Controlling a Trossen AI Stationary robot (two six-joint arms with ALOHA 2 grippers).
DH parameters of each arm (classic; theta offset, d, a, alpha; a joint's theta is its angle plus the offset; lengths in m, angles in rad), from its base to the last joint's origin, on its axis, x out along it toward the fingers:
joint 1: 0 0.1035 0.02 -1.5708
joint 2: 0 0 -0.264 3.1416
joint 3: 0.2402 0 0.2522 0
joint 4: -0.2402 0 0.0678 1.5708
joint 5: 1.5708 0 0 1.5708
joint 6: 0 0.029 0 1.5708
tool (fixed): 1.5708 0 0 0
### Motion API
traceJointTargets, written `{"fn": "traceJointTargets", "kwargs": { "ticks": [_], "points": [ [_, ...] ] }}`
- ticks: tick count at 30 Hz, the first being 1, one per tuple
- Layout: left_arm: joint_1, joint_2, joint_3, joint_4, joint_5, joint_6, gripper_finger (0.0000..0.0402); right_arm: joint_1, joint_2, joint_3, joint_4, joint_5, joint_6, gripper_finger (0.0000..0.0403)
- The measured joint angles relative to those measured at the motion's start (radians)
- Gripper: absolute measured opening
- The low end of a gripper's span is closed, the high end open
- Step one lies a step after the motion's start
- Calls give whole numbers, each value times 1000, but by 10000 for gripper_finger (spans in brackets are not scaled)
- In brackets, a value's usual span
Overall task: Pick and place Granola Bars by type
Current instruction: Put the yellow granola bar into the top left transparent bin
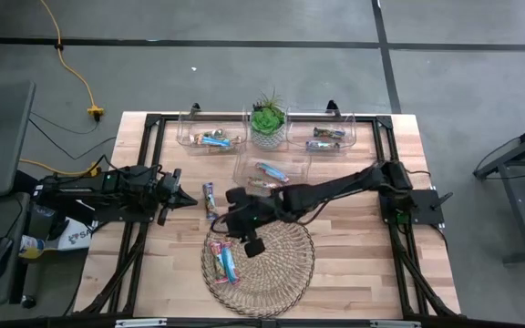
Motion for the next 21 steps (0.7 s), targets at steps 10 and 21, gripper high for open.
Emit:
{"fn": "traceJointTargets", "kwargs": {
  "ticks": [10,21],
  "points": [
    [0,0,0,1,0,0,1,2,93,2,-50,59,-57,165],
    [0,0,0,-9,-2,0,1,-5,190,0,-79,34,-128,165]
  ]
}}
